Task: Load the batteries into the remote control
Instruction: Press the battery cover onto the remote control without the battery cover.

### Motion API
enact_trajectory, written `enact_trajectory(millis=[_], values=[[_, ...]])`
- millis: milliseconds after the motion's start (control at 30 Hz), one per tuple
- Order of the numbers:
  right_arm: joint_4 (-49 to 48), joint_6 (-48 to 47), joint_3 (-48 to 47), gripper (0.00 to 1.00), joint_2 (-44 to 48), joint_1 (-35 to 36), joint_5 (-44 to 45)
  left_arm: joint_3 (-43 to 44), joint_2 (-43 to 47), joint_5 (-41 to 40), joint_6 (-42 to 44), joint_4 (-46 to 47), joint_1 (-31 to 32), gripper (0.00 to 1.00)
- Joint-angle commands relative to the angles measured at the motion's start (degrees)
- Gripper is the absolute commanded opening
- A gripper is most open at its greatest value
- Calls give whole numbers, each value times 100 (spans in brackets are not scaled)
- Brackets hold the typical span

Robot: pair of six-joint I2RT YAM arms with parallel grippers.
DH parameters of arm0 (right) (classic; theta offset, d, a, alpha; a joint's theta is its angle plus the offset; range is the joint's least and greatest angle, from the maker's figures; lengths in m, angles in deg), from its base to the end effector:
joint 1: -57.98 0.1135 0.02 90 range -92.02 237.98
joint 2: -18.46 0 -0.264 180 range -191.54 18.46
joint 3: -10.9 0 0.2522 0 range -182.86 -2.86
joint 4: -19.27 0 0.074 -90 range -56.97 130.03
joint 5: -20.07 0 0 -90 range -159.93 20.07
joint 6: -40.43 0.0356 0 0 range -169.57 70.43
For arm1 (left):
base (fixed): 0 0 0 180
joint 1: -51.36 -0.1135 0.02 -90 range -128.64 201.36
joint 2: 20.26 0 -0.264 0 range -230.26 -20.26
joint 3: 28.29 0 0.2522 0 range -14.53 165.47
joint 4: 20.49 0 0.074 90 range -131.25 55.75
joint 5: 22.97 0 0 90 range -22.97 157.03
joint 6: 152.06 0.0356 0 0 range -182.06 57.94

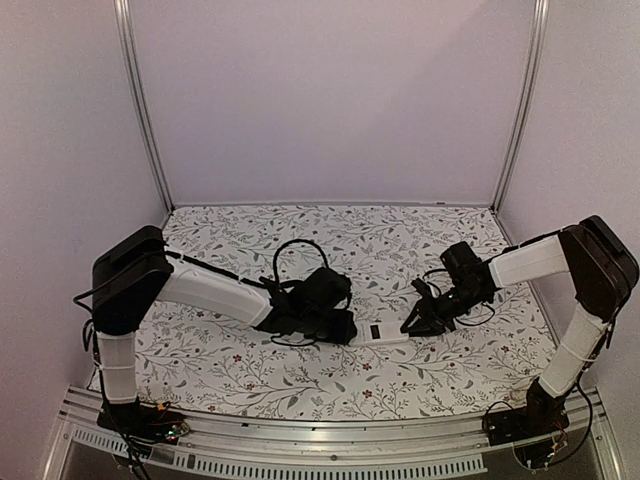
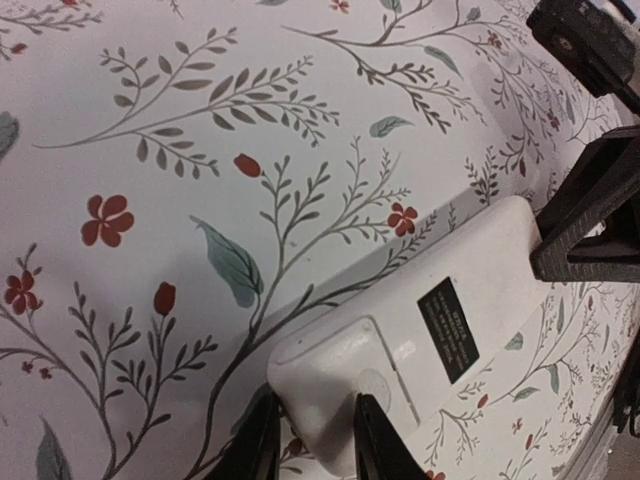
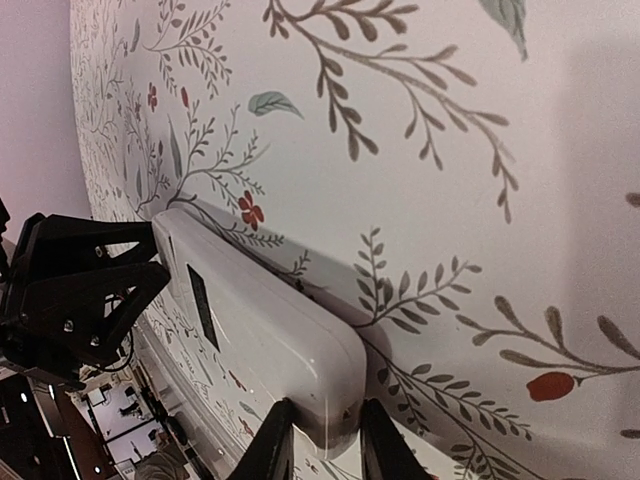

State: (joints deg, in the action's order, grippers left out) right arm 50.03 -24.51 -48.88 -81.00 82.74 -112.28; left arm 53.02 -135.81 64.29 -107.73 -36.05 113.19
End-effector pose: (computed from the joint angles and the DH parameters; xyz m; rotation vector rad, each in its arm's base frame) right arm 0.2543 0.1437 0.1184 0.1845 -2.8759 -1.2190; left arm 0.1965 -0.3633 0.1261 0.3422 2.5722 -0.7291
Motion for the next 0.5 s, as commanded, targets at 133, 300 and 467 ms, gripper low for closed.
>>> enact_trajectory(millis=[133, 300, 467], values=[[-126, 34, 40, 16, -128, 90, -107, 227, -375, 359, 113, -253, 152, 25], [-220, 75, 25, 7, -191, 119, -149, 259, -428, 548, 159, -195, 196, 23], [-303, 115, -7, 3, -227, 176, -181, 301, -500, 847, 189, -36, 248, 21]])
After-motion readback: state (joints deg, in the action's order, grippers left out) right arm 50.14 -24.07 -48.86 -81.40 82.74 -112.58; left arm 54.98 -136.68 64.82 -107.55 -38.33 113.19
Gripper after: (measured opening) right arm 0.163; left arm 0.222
